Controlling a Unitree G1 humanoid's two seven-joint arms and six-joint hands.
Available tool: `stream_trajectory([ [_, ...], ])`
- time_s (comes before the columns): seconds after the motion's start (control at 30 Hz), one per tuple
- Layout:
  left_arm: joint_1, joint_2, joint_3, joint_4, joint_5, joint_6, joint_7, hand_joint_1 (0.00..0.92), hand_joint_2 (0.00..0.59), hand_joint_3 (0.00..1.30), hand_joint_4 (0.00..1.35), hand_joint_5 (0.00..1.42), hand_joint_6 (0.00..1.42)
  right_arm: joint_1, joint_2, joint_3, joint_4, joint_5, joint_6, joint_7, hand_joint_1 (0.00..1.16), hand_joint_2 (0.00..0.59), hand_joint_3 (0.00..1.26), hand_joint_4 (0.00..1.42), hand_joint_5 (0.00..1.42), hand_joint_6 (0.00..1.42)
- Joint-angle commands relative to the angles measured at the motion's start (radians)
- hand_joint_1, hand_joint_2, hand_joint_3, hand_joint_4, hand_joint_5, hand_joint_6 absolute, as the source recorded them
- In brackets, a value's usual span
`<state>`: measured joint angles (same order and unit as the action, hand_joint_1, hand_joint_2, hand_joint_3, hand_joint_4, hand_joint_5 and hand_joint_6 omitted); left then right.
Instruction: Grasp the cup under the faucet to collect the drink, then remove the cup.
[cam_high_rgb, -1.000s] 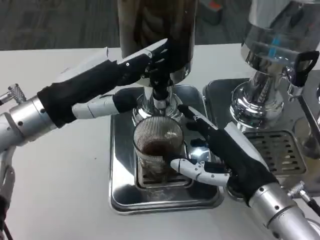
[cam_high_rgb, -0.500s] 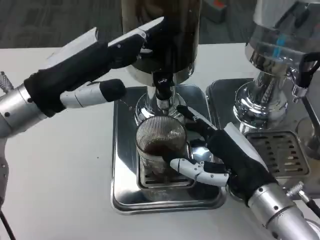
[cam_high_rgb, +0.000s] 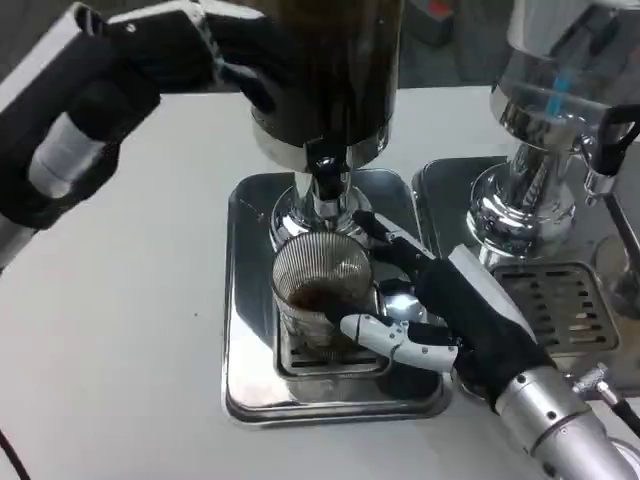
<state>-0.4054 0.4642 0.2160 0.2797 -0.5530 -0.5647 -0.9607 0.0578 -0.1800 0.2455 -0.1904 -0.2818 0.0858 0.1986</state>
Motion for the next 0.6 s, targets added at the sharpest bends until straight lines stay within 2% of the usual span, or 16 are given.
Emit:
stream_trajectory([
  [0.03, 0.038, -0.009, 0.046, -0.068, -0.038, 0.035, 0.034, 0.000, 0.122, 0.46, 0.40, 0.39, 0.48, -0.003, -0.001, -0.004, 0.017, 0.015, -0.015, -0.002, 0.60, 0.231, 0.09, 0.04, 0.09, 0.23],
  [0.13, 0.065, -0.017, 0.075, -0.113, -0.055, 0.050, 0.055, 0.000, 0.118, 0.47, 0.42, 0.42, 0.53, -0.007, -0.001, -0.004, 0.020, 0.016, -0.018, -0.001, 0.61, 0.228, 0.09, 0.04, 0.10, 0.23],
  [0.27, 0.096, -0.027, 0.110, -0.144, -0.049, 0.058, 0.094, 0.000, 0.108, 0.48, 0.48, 0.51, 0.71, -0.009, -0.002, -0.005, 0.023, 0.018, -0.022, 0.000, 0.61, 0.227, 0.09, 0.04, 0.10, 0.23],
  [0.33, 0.115, -0.031, 0.123, -0.148, -0.034, 0.054, 0.119, 0.000, 0.097, 0.50, 0.58, 0.63, 0.87, -0.010, -0.003, -0.005, 0.025, 0.019, -0.025, 0.002, 0.62, 0.227, 0.08, 0.04, 0.09, 0.23],
  [0.4, 0.134, -0.035, 0.130, -0.146, -0.015, 0.051, 0.141, 0.006, 0.102, 0.55, 0.73, 0.81, 1.06, -0.011, -0.003, -0.005, 0.028, 0.021, -0.028, 0.003, 0.64, 0.230, 0.07, 0.03, 0.09, 0.22],
  [0.43, 0.151, -0.040, 0.134, -0.142, 0.003, 0.042, 0.158, 0.057, 0.101, 0.62, 0.82, 0.90, 1.14, -0.011, -0.004, -0.004, 0.031, 0.021, -0.029, 0.003, 0.64, 0.231, 0.07, 0.03, 0.09, 0.22],
  [0.5, 0.190, -0.048, 0.141, -0.130, 0.056, 0.014, 0.193, 0.126, 0.105, 0.69, 0.91, 1.02, 1.24, -0.011, -0.006, -0.004, 0.034, 0.021, -0.033, 0.004, 0.65, 0.232, 0.06, 0.02, 0.08, 0.22],
  [0.6, 0.236, -0.054, 0.142, -0.107, 0.116, -0.006, 0.235, 0.149, 0.108, 0.74, 0.95, 1.07, 1.28, -0.010, -0.011, -0.005, 0.035, 0.025, -0.035, 0.006, 0.64, 0.234, 0.03, 0.01, 0.07, 0.21],
])
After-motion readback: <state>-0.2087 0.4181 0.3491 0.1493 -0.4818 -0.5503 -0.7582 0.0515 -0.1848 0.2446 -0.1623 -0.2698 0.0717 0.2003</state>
